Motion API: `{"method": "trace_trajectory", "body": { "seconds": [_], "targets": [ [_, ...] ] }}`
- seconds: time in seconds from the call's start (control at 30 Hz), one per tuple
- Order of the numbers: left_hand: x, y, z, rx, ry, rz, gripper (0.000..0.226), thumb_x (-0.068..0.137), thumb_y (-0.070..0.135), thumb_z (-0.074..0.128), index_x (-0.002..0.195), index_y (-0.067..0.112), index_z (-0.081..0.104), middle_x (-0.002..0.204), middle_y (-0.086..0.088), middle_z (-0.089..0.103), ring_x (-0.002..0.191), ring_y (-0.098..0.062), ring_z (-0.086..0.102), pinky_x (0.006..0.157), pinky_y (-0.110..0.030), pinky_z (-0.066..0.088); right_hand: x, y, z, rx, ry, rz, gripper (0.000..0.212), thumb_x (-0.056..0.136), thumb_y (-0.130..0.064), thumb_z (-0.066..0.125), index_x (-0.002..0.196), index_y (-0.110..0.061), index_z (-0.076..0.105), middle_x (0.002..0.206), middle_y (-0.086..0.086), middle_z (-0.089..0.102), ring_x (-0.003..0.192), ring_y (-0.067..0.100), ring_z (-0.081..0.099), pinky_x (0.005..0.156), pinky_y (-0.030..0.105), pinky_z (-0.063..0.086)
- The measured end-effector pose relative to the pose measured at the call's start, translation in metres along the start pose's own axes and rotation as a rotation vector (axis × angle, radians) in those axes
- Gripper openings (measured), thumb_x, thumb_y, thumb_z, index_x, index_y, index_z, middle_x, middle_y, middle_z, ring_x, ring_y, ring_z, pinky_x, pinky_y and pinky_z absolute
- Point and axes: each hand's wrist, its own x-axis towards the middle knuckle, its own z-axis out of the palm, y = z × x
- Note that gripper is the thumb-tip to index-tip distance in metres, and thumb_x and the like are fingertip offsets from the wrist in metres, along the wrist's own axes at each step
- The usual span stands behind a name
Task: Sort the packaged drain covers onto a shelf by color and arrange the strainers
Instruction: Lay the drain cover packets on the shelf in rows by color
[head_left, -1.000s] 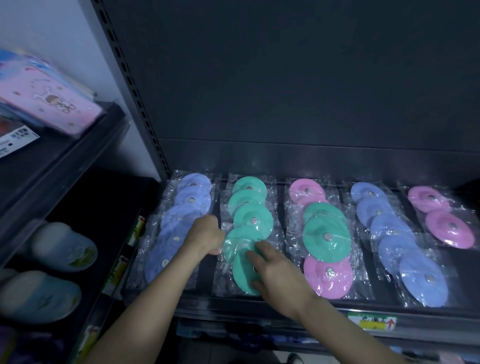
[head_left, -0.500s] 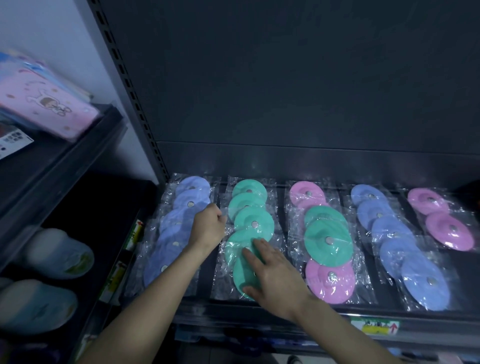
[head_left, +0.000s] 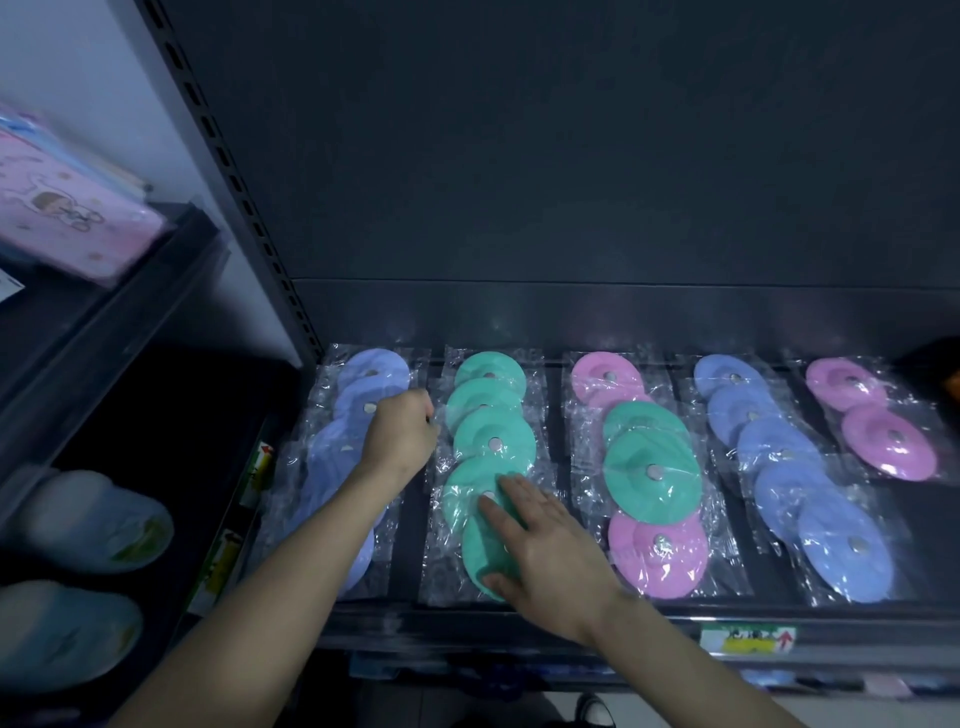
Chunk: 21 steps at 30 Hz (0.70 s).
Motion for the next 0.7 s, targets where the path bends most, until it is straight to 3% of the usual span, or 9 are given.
{"method": "trace_trajectory", "body": {
  "seconds": [0.17,0.3,0.47,0.57,0.63,0.7],
  "targets": [
    [-0.019,0.004,-0.005,0.184,0.089,0.097,0.025,0.088,0.017,0.061,0.106,0.002,0.054,0.099,-0.019,0.063,0.092,-0.037,0.061,0.072,-0.041,0.048,-0.001,0.005,0.007,-0.01,0.008,-0.01,0.074,0.08,-0.052,0.059,0.143,-0.02,0.034,0.152,0.012,0.03,0.141,0.029,0.024,0.112,0.045,0.006],
    [-0.026,0.002,-0.002,0.123,-0.037,0.177,0.015,0.084,0.018,0.064,0.095,0.008,0.061,0.097,-0.012,0.064,0.088,-0.031,0.061,0.074,-0.038,0.051,0.003,0.005,0.006,-0.018,0.006,-0.035,0.076,0.074,-0.047,0.069,0.138,-0.016,0.043,0.146,0.014,0.04,0.137,0.032,0.034,0.11,0.047,0.014],
    [-0.03,-0.001,-0.001,0.1,-0.1,0.152,0.006,0.083,0.011,0.065,0.089,0.011,0.065,0.094,-0.009,0.064,0.086,-0.028,0.062,0.074,-0.035,0.05,0.005,0.001,0.003,0.002,0.014,-0.059,0.075,0.085,-0.045,0.06,0.147,-0.017,0.027,0.156,0.009,0.018,0.145,0.026,0.012,0.112,0.036,-0.008],
    [-0.033,0.0,-0.002,0.137,-0.059,0.175,0.005,0.084,0.008,0.061,0.088,0.009,0.065,0.094,-0.011,0.06,0.087,-0.03,0.06,0.074,-0.035,0.049,0.005,-0.002,0.001,0.004,-0.005,-0.051,0.074,0.087,-0.045,0.058,0.147,-0.018,0.025,0.157,0.008,0.014,0.146,0.024,0.009,0.112,0.033,-0.01],
    [-0.035,0.003,-0.002,0.129,-0.008,0.2,0.007,0.084,0.01,0.061,0.09,0.007,0.064,0.097,-0.012,0.058,0.09,-0.03,0.058,0.078,-0.036,0.048,0.001,-0.001,-0.002,0.035,0.047,-0.044,0.069,0.082,-0.041,0.064,0.141,-0.015,0.039,0.152,0.013,0.029,0.141,0.03,0.026,0.113,0.038,0.005],
    [-0.038,0.012,0.0,0.076,0.016,0.224,0.014,0.085,0.012,0.062,0.098,0.007,0.064,0.102,-0.013,0.059,0.094,-0.029,0.058,0.083,-0.036,0.048,-0.006,0.004,-0.01,0.108,0.202,-0.006,0.054,0.078,-0.031,0.069,0.126,-0.011,0.056,0.138,0.014,0.05,0.127,0.031,0.048,0.106,0.038,0.035]
  ]
}}
